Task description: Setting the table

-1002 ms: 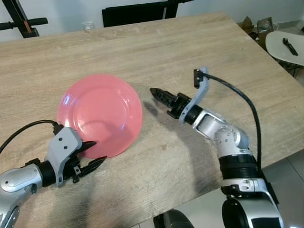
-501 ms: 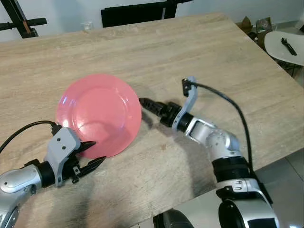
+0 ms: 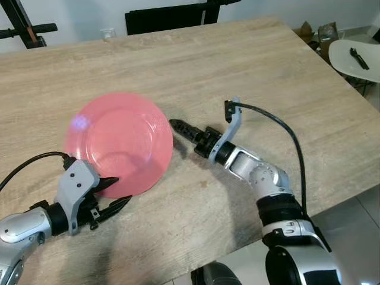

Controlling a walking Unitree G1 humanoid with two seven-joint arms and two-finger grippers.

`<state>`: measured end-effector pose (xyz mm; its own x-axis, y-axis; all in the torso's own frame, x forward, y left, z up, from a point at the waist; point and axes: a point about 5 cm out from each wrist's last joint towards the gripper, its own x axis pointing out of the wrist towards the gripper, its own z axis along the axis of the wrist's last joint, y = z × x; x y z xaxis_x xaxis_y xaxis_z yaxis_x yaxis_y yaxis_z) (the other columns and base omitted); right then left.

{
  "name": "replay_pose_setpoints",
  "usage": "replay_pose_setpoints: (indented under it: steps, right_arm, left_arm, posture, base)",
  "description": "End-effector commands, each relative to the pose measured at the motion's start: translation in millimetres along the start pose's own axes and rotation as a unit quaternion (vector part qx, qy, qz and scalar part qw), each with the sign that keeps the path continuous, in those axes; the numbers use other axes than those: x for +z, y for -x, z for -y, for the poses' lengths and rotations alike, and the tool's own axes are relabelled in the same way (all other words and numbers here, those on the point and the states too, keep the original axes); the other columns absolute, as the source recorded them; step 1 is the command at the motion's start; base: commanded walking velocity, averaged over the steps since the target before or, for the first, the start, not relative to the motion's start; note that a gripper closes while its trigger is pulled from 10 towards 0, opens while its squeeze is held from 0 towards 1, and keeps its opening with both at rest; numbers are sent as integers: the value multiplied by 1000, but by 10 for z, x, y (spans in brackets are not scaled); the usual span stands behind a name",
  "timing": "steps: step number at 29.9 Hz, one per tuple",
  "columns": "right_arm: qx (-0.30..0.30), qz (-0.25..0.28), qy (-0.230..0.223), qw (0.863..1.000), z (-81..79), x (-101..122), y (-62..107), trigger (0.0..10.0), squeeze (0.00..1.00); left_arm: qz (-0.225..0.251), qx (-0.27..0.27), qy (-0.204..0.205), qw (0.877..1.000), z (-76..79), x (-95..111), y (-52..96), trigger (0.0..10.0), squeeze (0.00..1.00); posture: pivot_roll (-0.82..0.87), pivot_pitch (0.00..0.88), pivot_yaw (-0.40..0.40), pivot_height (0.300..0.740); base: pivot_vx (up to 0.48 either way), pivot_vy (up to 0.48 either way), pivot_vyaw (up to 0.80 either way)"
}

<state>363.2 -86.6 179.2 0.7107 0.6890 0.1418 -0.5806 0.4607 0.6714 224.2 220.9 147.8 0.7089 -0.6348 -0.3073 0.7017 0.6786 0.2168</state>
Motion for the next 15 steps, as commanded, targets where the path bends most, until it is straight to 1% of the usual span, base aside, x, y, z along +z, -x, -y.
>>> replay_pose_setpoints:
  steps: [1,2,3,6,9,13,14,15]
  right_arm:
    - [-1,26,0,1000,17,98,47,10000,0]
    - [1,37,8,999,15,157,77,10000,0]
    - [0,38,13,999,18,166,84,10000,0]
    - [3,24,23,999,20,133,94,10000,0]
    - [26,-11,22,999,-33,-15,53,10000,0]
    - [38,-26,20,999,-65,-87,26,10000,0]
    - [43,-49,19,998,-84,-211,-32,10000,0]
    - [47,-58,17,997,-95,-260,-55,10000,0]
  left_arm:
    - [-46,-8,39,998,69,-211,19,10000,0]
    - [-45,-9,40,998,67,-210,19,10000,0]
    - [-45,-9,40,998,66,-210,19,10000,0]
    - [-45,-10,41,998,59,-203,6,10000,0]
    - [-44,-11,41,998,55,-199,2,10000,0]
    - [-44,-10,41,998,52,-196,1,10000,0]
    - [-45,-8,40,998,49,-199,12,10000,0]
    - [-46,-7,40,998,48,-202,18,10000,0]
  posture:
    - [-30,188,-16,740]
    - [-30,188,-16,740]
    - [-30,188,-16,740]
    - [-31,185,-12,740]
    - [-27,183,-12,740]
    - [-23,183,-12,740]
    - [-19,182,-14,740]
    - [-19,182,-14,740]
  base:
    - [0,0,0]
    - [0,0,0]
    - [0,0,0]
    - [0,0,0]
    - [0,0,0]
    - [0,0,0]
    - [0,0,0]
    - [0,0,0]
